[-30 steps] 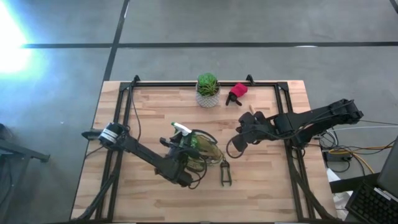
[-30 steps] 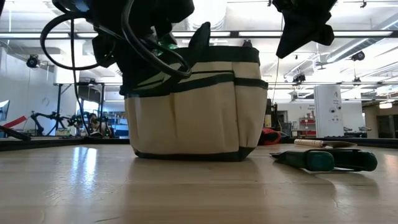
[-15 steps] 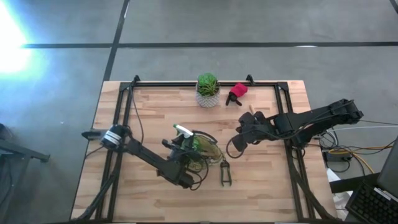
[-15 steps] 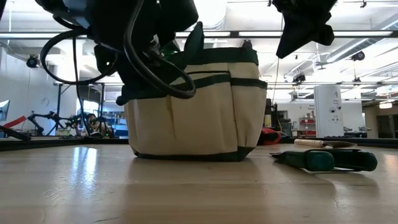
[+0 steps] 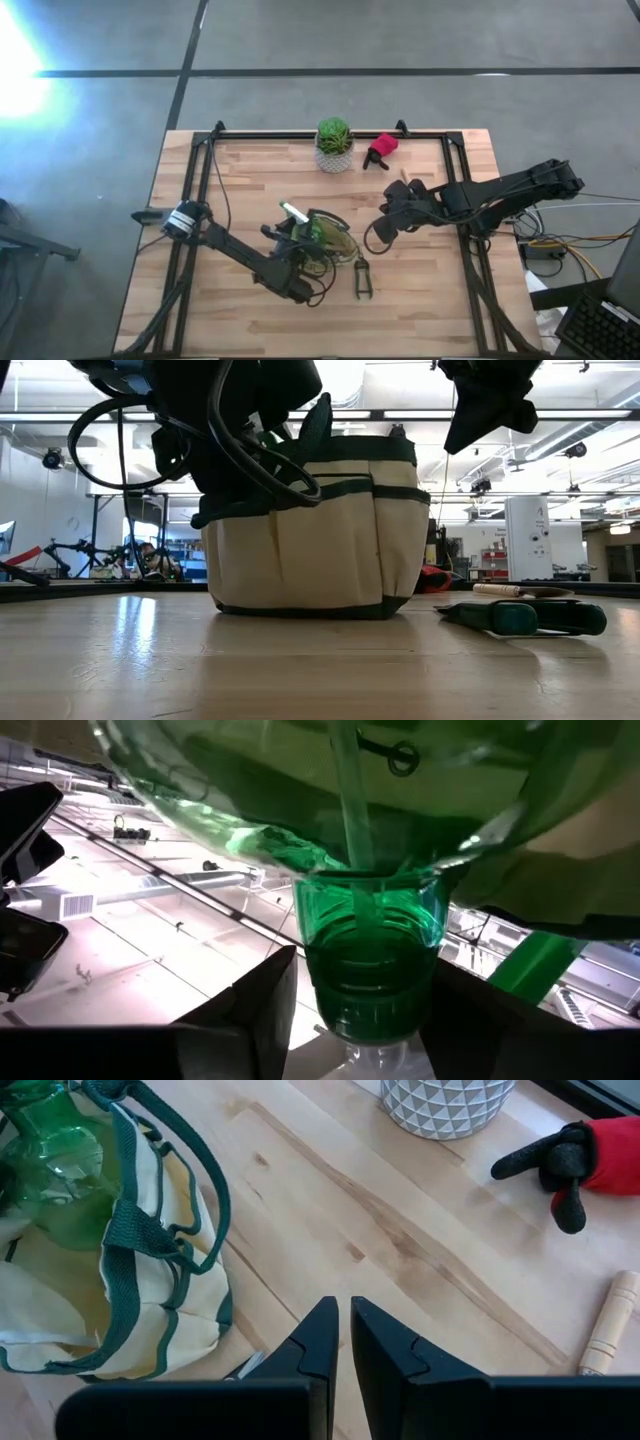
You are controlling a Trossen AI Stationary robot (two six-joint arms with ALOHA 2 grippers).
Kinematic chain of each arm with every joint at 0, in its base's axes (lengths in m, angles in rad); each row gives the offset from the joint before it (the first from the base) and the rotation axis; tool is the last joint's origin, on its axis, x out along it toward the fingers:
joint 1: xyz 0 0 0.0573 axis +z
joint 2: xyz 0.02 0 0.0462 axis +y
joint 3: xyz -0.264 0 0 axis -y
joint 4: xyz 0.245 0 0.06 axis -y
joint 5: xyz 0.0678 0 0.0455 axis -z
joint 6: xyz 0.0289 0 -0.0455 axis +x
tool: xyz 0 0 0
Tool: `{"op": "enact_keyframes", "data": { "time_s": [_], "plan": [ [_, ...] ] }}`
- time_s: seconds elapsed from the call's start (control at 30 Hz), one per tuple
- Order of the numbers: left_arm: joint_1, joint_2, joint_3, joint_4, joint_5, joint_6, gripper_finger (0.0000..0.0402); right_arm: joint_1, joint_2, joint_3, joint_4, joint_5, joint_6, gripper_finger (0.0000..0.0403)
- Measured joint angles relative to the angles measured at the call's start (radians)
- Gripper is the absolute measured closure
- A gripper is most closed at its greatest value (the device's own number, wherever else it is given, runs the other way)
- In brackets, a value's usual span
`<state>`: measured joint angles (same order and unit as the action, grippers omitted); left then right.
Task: Pick & Place Garden tools in Gardening bag
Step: Put the green spray bottle into the white gardening bag
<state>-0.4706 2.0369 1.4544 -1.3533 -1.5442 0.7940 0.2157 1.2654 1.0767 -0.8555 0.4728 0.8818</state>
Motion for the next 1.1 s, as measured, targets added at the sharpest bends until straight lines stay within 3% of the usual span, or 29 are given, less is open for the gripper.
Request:
{"op": "enact_keyframes", "data": {
  "time_s": [0.83,1.1],
  "plan": [
    [-0.023,-0.023,0.0,-0.002,0.017,-0.084,0.0209,0.0,0.0,0.0,-0.002,0.0,-0.004,0.0376],
    [-0.05,-0.043,0.0,-0.019,0.187,0.003,0.0209,0.0,0.0,0.0,-0.003,0.0,-0.004,0.0376]
  ]
}}
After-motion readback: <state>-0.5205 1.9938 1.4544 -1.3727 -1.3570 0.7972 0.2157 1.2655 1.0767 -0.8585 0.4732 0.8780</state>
